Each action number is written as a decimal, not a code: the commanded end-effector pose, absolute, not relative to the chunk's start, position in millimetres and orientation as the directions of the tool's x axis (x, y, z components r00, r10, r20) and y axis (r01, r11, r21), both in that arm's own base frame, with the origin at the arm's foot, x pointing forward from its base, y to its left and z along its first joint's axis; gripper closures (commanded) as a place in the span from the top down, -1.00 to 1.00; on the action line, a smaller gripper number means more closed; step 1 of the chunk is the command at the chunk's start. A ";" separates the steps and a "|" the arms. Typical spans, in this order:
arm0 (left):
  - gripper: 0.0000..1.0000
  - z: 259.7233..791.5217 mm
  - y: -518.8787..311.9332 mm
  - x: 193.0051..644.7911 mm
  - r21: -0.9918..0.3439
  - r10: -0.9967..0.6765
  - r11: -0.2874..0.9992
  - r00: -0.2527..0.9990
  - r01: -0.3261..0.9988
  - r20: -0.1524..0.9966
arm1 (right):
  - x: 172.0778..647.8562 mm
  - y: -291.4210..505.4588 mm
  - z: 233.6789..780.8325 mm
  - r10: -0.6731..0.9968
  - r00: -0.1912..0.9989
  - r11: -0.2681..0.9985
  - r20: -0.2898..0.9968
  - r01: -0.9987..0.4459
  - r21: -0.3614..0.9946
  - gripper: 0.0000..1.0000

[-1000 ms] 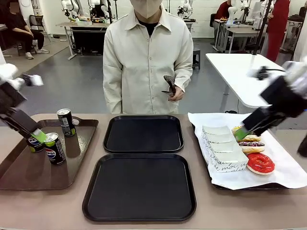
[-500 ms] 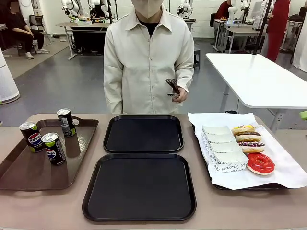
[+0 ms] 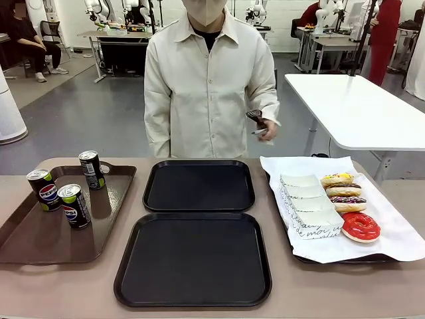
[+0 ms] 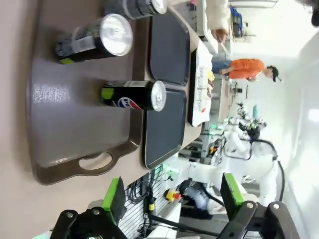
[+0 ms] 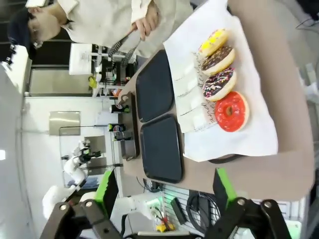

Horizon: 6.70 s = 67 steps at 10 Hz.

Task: Set up donuts and drinks on trays.
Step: Pick up one Pepsi coke and place it on the Flat Tray.

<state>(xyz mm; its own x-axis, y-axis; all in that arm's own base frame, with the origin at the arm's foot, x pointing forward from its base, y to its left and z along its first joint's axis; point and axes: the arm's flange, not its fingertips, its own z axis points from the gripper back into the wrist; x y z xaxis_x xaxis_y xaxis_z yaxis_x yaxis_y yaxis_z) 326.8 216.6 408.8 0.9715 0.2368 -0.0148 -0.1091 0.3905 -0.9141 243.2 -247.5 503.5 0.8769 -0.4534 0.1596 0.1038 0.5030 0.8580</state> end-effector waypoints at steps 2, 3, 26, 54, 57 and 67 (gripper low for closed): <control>1.00 413.9 230.0 327.0 -0.912 0.296 0.384 0.955 -0.143 -0.025 | 254.1 -247.8 494.6 -0.397 0.913 0.558 0.093 0.159 0.814 1.00; 1.00 425.1 220.3 326.8 -0.891 0.292 0.437 0.956 -0.125 0.009 | 245.4 -250.3 503.7 -0.450 0.882 0.507 0.144 0.119 0.854 1.00; 1.00 552.8 84.4 333.9 -0.322 0.254 0.912 0.966 -0.254 -0.043 | 245.4 -250.3 503.7 -0.450 0.882 0.507 0.144 0.119 0.854 1.00; 1.00 408.6 -81.0 442.5 0.043 0.033 0.998 0.996 -0.037 0.086 | 245.4 -250.3 503.7 -0.450 0.882 0.507 0.144 0.119 0.854 1.00; 1.00 396.8 -80.7 442.4 0.034 0.036 0.999 0.998 -0.037 0.053 | 245.4 -250.3 503.7 -0.450 0.882 0.507 0.144 0.119 0.854 1.00; 0.58 393.1 -77.7 432.7 -0.019 0.068 0.997 0.998 -0.068 0.011 | 245.4 -250.3 503.7 -0.450 0.882 0.507 0.144 0.119 0.854 1.00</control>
<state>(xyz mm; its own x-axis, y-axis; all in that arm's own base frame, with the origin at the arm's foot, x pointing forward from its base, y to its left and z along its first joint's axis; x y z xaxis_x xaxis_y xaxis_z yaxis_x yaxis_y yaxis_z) 436.4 -76.2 391.1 0.9983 0.0556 0.0190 -0.0554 0.9984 -0.0091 245.0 -250.4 503.5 0.8824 -0.4532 0.1262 0.1446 0.5165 0.8440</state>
